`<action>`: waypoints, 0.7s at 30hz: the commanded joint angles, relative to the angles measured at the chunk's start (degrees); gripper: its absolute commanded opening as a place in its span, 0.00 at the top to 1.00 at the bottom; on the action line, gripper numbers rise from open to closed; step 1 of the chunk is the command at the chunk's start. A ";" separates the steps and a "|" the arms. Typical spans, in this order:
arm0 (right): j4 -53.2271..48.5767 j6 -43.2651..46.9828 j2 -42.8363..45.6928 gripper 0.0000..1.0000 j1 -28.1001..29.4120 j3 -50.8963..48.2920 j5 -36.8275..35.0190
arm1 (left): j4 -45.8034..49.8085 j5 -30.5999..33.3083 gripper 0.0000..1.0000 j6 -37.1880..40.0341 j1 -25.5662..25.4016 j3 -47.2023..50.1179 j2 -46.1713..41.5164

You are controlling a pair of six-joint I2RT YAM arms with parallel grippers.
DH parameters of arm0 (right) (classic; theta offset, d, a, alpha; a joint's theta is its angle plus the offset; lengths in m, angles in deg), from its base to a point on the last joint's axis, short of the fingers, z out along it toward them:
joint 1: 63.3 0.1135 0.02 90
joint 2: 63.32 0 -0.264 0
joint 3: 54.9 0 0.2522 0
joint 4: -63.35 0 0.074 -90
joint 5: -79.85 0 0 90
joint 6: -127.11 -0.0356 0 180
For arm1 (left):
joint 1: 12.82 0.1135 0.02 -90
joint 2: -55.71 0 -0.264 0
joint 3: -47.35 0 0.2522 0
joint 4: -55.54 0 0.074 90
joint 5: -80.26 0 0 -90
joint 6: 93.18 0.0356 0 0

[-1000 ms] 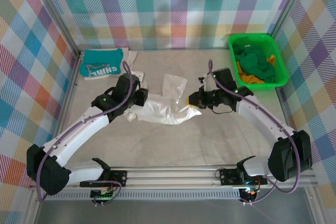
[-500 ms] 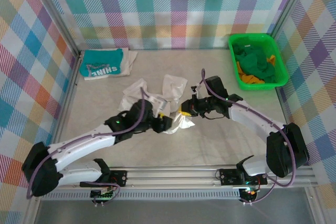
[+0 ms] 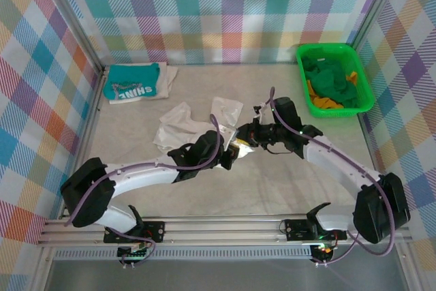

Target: Fold and stack the t-shirts

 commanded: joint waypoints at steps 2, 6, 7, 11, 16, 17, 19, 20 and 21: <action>-5.34 6.25 3.12 0.73 -0.42 5.91 -8.56 | 9.87 5.17 1.00 2.00 -0.10 4.01 -12.97; -6.60 5.80 0.74 0.61 -5.57 8.56 -9.92 | 26.81 9.08 1.00 2.55 0.09 5.43 -29.37; -6.83 5.67 -0.89 0.61 -6.71 8.84 -10.23 | 31.62 11.22 1.00 1.23 0.27 5.36 -33.42; -10.30 9.32 -11.80 0.60 -6.99 13.43 -9.65 | 45.36 19.87 1.00 -6.49 2.45 5.54 -45.27; -9.23 9.75 -26.20 0.54 -4.23 17.66 -6.72 | 48.15 28.89 1.00 -11.49 3.97 8.54 -56.97; -8.72 9.71 -28.36 0.53 -3.74 18.24 -6.60 | 48.84 30.81 1.00 -11.69 4.06 8.55 -58.09; -6.64 9.19 -32.15 0.51 -2.51 19.13 -5.42 | 48.19 32.73 1.00 -9.77 4.33 8.64 -59.68; -5.10 8.78 -33.57 0.51 -1.98 19.09 -4.93 | 47.42 32.96 1.00 -8.53 4.41 8.56 -59.79; -4.30 8.37 -35.26 0.50 -1.49 19.45 -4.33 | 46.44 33.00 1.00 -7.28 4.45 8.40 -59.44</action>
